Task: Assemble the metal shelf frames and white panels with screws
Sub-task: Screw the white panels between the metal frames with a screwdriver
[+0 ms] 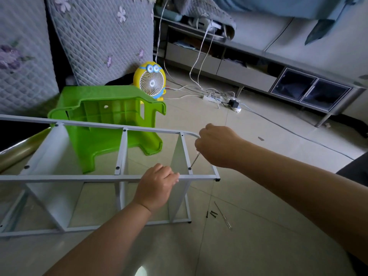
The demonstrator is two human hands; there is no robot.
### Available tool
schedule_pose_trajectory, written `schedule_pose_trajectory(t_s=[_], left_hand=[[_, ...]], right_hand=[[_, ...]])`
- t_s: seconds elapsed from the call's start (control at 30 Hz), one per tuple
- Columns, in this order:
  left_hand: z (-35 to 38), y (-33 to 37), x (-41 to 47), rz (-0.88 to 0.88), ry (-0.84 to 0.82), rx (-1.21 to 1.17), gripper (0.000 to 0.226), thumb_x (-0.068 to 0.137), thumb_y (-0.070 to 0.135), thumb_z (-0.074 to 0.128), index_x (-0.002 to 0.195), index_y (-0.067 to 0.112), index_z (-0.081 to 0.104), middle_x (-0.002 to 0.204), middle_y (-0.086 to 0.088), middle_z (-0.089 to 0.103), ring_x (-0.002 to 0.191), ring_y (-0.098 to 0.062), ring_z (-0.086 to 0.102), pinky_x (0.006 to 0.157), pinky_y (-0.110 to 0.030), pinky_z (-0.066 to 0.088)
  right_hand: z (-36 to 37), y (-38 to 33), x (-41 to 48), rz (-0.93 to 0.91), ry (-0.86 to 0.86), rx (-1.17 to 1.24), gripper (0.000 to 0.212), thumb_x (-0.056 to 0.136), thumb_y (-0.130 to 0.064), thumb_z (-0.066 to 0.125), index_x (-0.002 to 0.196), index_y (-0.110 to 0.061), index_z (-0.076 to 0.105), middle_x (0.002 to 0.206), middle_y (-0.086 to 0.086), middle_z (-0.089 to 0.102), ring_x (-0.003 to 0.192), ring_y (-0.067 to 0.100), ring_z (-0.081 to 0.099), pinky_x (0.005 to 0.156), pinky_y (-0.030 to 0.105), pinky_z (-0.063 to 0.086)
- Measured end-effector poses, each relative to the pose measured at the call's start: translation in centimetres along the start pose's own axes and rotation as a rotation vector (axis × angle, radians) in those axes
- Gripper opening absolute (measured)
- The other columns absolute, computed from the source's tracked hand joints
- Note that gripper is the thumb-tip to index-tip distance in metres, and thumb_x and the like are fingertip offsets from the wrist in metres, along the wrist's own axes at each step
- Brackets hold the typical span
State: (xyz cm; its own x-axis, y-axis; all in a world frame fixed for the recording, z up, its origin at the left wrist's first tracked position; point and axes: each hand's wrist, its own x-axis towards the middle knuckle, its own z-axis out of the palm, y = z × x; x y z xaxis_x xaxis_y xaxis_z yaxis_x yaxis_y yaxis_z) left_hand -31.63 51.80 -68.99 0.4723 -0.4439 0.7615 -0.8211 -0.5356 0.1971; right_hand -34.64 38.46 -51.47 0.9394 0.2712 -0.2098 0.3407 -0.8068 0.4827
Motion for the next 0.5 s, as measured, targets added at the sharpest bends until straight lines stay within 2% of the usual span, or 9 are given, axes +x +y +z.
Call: schedule_pose_trajectory(t_s=[0.07, 0.13, 0.23, 0.33, 0.4, 0.5], left_hand=[[-0.1, 0.0, 0.0, 0.002, 0.005, 0.007, 0.025, 0.076, 0.013, 0.047, 0.064, 0.009, 0.069, 0.054, -0.004, 0.05, 0.064, -0.016, 0.03, 0.046, -0.024, 0.041], [0.0, 0.0, 0.0, 0.002, 0.002, 0.015, 0.026, 0.076, 0.013, 0.047, 0.065, 0.008, 0.07, 0.054, -0.004, 0.051, 0.064, -0.016, 0.03, 0.046, -0.025, 0.042], [0.2, -0.1, -0.1, 0.009, 0.006, -0.002, 0.025, 0.077, 0.012, 0.047, 0.065, 0.007, 0.069, 0.055, -0.005, 0.052, 0.064, -0.017, 0.03, 0.046, -0.026, 0.043], [0.3, -0.3, -0.1, 0.026, 0.006, -0.01, 0.026, 0.078, 0.011, 0.048, 0.066, 0.005, 0.07, 0.055, -0.006, 0.052, 0.064, -0.018, 0.029, 0.045, -0.028, 0.044], [0.4, -0.3, -0.1, 0.029, 0.002, -0.013, 0.025, 0.078, 0.011, 0.048, 0.066, 0.005, 0.07, 0.056, -0.006, 0.052, 0.064, -0.019, 0.029, 0.045, -0.03, 0.045], [0.5, -0.3, -0.2, 0.028, 0.001, -0.02, 0.024, 0.078, 0.011, 0.049, 0.067, 0.005, 0.07, 0.056, -0.007, 0.052, 0.064, -0.021, 0.03, 0.044, -0.032, 0.045]], right_hand=[[0.1, -0.2, -0.2, -0.066, 0.01, -0.093, 0.026, 0.097, -0.01, 0.033, 0.107, -0.006, 0.057, 0.105, 0.007, 0.055, 0.086, 0.02, 0.04, 0.065, 0.026, 0.033], [0.3, -0.5, -0.2, -0.104, -0.014, -0.178, 0.026, 0.099, -0.013, 0.034, 0.105, -0.008, 0.058, 0.105, 0.005, 0.058, 0.088, 0.021, 0.047, 0.061, 0.025, 0.031], [-0.2, -0.3, 0.2, -0.149, -0.087, -0.291, 0.02, 0.096, -0.012, 0.043, 0.099, -0.01, 0.062, 0.089, -0.001, 0.061, 0.071, 0.018, 0.044, 0.046, 0.021, 0.023], [-0.9, -0.5, 1.3, -0.136, -0.161, -0.327, 0.017, 0.095, -0.017, 0.047, 0.099, -0.01, 0.062, 0.063, -0.003, 0.04, 0.063, 0.017, 0.041, 0.046, 0.021, 0.026], [-1.3, -0.8, 2.0, -0.073, -0.212, -0.277, 0.017, 0.095, -0.021, 0.048, 0.101, -0.011, 0.06, 0.063, -0.003, 0.034, 0.061, 0.016, 0.041, 0.046, 0.022, 0.026], [-1.4, -0.6, 2.9, 0.036, -0.27, -0.156, 0.022, 0.095, -0.025, 0.047, 0.11, -0.012, 0.055, 0.066, -0.003, 0.034, 0.071, 0.017, 0.045, 0.048, 0.025, 0.029]])
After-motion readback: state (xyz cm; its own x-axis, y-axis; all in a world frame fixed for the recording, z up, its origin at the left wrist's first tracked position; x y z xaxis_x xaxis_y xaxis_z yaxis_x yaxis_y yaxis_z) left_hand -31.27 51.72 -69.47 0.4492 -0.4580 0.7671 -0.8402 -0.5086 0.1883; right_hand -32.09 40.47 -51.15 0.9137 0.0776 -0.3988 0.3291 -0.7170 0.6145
